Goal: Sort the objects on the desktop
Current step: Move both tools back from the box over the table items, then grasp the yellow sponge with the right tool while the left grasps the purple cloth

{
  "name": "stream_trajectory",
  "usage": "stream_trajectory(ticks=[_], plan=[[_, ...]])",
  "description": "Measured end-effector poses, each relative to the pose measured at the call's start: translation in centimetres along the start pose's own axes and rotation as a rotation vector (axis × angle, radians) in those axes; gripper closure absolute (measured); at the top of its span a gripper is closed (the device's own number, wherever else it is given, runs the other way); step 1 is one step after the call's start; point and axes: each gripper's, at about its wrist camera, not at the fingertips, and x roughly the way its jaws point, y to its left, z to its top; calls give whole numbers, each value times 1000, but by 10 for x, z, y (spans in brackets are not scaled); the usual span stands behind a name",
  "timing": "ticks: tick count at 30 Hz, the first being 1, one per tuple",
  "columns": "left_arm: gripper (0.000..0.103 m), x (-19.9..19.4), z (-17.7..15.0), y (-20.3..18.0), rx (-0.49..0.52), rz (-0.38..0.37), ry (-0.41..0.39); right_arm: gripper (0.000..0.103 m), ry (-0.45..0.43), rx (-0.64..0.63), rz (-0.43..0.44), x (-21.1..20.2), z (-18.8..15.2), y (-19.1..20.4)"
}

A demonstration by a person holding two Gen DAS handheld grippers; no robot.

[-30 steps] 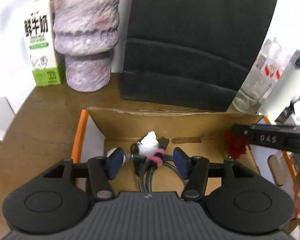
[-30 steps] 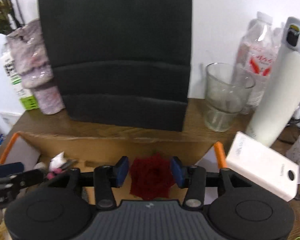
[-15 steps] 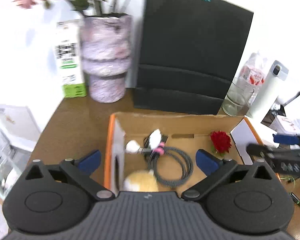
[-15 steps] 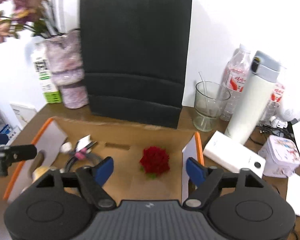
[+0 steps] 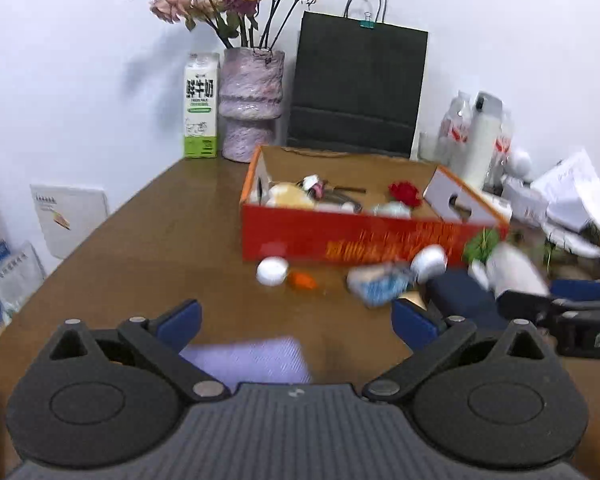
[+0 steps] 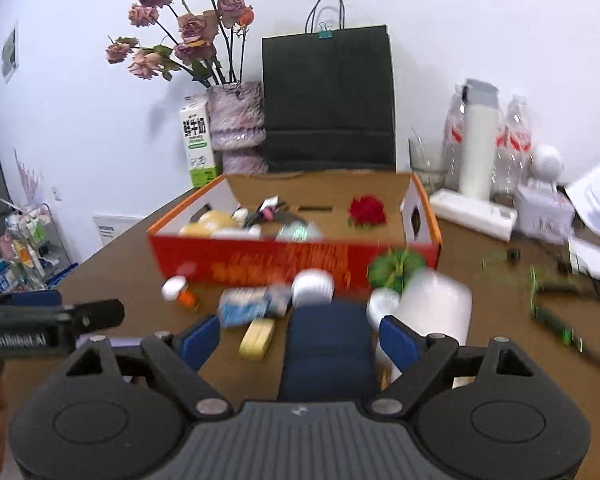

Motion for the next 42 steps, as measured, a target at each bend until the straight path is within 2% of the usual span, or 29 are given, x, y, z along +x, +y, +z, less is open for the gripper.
stream_trajectory(ticks=[1, 5, 8, 10, 13, 19, 23, 25, 27, 30, 33, 37, 38, 40, 41, 42], plan=[[0, -7, -9, -1, 2, 16, -6, 17, -6, 0, -2, -8, -10, 2], [0, -33, -42, -4, 41, -12, -36, 17, -42, 13, 0, -37, -50, 9], [0, -44, -62, -8, 74, 11, -33, 17, -33, 39, 25, -47, -67, 10], [0, -45, -69, -11, 93, -4, -26, 17, -31, -4, 7, -48, -75, 15], [0, -40, -69, -12, 95, 7, 9, 17, -18, -24, -39, -45, -79, 16], [0, -29, -58, -9, 55, -42, 50, 17, -24, -2, -45, -45, -80, 10], [0, -12, -49, -15, 103, -21, 66, 18, -35, -7, -37, -37, -65, 9], [0, -4, -47, -16, 129, -19, 59, 23, -27, -10, 6, -27, -52, 10], [0, 1, -47, -16, 160, 5, 45, 38, -9, 0, 72, -10, -39, 11], [0, 15, -49, -10, 163, 67, 74, 50, 32, 5, 155, 27, -23, 18], [0, 26, -43, 0, 109, 60, 129, 56, 70, -57, 72, 68, -9, 35], [0, 35, -40, 10, 88, 53, 171, 61, 125, -107, -27, 104, -1, 51], [1, 37, -40, 16, 50, 37, 187, 67, 133, -114, -46, 109, -2, 53], [6, 37, -39, 18, 59, 37, 178, 74, 131, -114, -43, 114, -5, 56], [13, 36, -39, 18, 69, 20, 169, 82, 128, -120, -39, 114, -6, 57], [23, 35, -39, 17, 89, -3, 157, 83, 126, -124, -33, 113, -7, 57]])
